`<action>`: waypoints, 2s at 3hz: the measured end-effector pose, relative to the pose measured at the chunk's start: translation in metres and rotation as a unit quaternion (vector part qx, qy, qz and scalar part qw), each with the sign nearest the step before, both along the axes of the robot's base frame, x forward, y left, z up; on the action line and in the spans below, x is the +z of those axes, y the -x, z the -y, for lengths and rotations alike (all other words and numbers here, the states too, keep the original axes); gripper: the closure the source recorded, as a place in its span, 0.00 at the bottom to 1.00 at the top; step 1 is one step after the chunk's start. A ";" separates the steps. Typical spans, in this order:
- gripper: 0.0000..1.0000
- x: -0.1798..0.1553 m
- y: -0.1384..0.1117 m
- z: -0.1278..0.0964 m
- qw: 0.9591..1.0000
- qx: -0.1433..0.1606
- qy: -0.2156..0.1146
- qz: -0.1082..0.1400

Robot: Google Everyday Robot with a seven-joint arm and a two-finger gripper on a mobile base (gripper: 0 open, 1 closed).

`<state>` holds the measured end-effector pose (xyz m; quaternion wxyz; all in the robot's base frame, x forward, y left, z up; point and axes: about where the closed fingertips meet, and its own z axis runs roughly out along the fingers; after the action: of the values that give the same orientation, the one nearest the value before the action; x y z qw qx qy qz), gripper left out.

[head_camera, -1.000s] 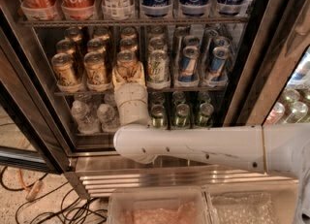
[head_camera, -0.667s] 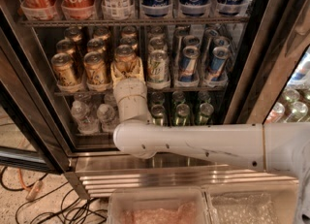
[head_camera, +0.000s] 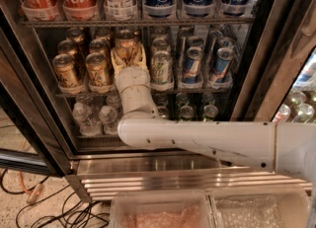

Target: Pick orange can from middle shelf of fridge

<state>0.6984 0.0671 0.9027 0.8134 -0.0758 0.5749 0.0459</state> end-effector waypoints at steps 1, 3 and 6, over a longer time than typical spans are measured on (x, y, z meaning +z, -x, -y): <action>1.00 0.020 0.019 0.003 1.000 0.020 -0.007 -0.001; 1.00 0.034 0.045 0.012 0.999 0.036 -0.010 -0.006; 1.00 0.046 0.074 0.003 0.997 0.071 -0.002 0.003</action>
Offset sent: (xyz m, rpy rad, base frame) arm -0.0781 -0.0261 0.0662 0.0250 0.0249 0.1102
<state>0.6245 0.0645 0.9488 0.8100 -0.1149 0.5655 0.1045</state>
